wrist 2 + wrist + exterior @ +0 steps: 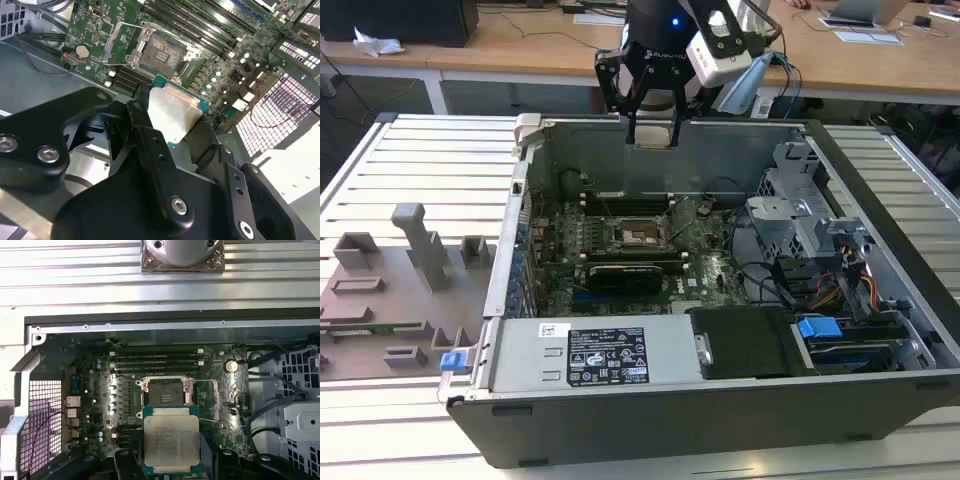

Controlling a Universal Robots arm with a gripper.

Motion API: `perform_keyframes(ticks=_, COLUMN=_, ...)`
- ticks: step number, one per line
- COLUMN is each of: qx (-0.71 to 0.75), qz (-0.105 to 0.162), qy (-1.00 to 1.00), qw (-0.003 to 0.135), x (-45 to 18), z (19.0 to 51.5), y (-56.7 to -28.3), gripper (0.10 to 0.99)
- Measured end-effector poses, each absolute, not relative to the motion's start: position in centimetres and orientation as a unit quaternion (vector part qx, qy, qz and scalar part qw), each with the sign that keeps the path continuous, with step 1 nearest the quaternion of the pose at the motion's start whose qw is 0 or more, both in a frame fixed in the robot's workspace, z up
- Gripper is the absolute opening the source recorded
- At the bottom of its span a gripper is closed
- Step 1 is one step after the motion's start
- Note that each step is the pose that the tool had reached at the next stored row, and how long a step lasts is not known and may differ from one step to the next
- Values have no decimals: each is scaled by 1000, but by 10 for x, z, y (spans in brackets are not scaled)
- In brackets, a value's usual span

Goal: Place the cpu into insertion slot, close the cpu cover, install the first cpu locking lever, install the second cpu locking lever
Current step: 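Place the cpu into insertion slot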

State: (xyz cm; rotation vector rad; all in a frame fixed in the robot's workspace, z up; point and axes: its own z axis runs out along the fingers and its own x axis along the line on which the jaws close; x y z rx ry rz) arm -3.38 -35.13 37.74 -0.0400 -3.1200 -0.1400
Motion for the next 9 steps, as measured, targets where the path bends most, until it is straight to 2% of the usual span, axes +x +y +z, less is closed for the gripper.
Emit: perform_keyframes(ticks=9, qx=-13, qz=-45, qy=-999, qw=9, x=-34, z=362, y=-351, gripper=545)
